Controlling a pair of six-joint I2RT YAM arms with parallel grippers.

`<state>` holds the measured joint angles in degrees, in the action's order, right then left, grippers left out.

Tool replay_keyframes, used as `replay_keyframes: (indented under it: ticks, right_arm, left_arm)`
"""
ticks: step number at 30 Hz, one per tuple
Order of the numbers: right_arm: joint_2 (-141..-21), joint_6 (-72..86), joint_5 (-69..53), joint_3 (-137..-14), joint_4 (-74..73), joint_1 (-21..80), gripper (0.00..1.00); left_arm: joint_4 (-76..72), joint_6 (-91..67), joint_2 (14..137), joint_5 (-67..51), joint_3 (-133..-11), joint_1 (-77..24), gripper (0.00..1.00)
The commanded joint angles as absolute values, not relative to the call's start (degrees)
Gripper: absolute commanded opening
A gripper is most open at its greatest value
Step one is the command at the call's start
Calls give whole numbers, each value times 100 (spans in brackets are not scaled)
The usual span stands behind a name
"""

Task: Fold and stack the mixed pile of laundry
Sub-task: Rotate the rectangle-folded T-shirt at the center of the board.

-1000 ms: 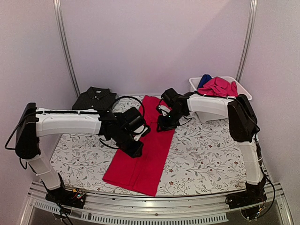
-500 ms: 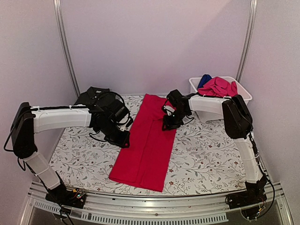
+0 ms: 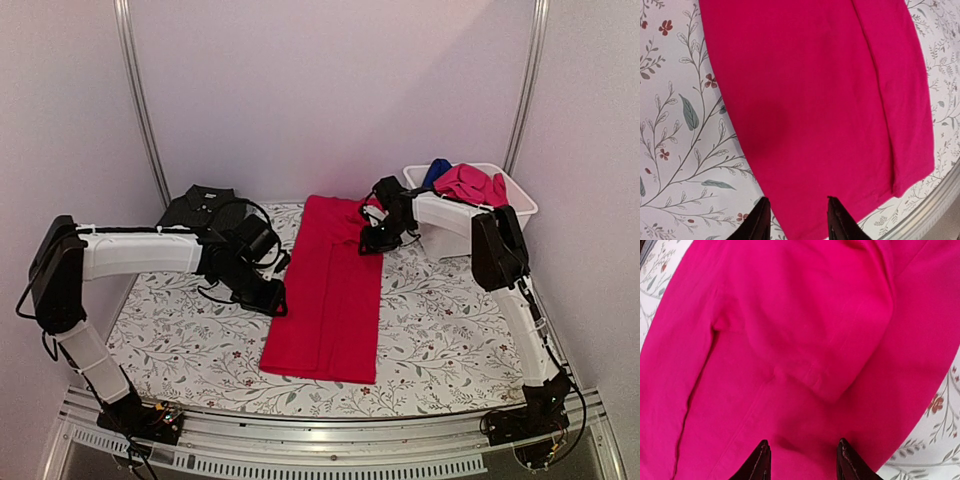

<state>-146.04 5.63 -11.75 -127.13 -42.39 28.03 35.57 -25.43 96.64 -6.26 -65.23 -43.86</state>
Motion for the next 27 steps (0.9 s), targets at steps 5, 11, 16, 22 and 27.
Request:
replay_keyframes:
  ticks: [5, 11, 16, 22, 27]
  right_arm:
    - [-12372, 977, -1957, -10747, -4012, 3343, 45]
    - [-11522, 1540, -2217, -9240, -3543, 4191, 44]
    - [-11645, 1803, -2285, -8675, -3398, 4675, 41]
    - [-11721, 1862, -2394, -7952, -3147, 4773, 40]
    - [-11774, 1734, -2284, -7405, -3181, 4773, 39]
  left_arm:
    - [2816, -2852, 9037, -1438, -5835, -3904, 39]
    - [2394, -2904, 8803, -1891, -5153, -3816, 38]
    - [2469, -2577, 9087, -2171, -5332, -4053, 35]
    - [2273, -2641, 9684, -2312, -5341, -4358, 26]
    - [2233, -2525, 10221, -2420, -5417, -4806, 19]
